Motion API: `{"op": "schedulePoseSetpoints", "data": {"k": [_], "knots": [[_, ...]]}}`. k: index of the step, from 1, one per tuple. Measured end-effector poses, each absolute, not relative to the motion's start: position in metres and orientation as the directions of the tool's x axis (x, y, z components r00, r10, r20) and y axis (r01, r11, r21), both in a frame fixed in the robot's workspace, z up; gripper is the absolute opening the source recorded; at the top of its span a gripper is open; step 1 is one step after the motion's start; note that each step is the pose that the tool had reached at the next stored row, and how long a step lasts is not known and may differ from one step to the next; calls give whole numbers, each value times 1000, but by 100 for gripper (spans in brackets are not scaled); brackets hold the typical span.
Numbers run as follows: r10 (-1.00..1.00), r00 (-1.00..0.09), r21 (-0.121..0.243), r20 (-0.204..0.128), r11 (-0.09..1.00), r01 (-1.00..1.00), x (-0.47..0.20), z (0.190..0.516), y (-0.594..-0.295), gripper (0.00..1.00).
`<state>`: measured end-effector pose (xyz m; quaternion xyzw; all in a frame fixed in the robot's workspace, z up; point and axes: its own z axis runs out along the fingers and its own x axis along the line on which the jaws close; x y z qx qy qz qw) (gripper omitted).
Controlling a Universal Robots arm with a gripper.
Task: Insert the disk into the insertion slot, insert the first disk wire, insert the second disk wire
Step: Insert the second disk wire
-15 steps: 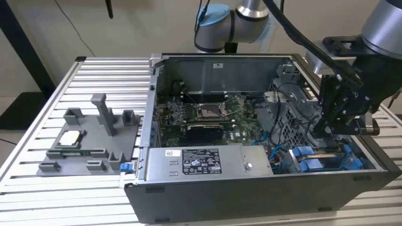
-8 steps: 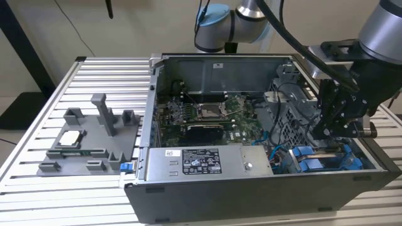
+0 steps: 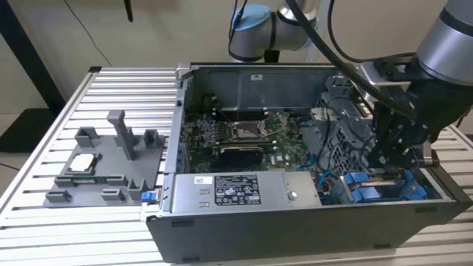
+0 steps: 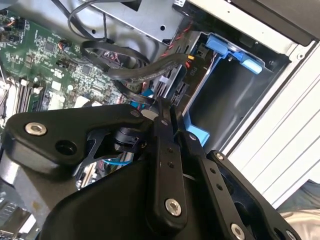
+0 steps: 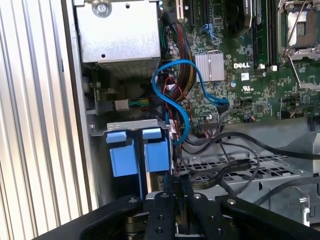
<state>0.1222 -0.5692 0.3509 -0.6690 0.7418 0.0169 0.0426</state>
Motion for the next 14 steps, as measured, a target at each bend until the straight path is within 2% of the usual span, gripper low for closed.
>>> {"op": "schedulePoseSetpoints", "data": {"k": [14], "knots": [[-993,-101,-34,-68,104,-994,131,351,-570,16]]}}
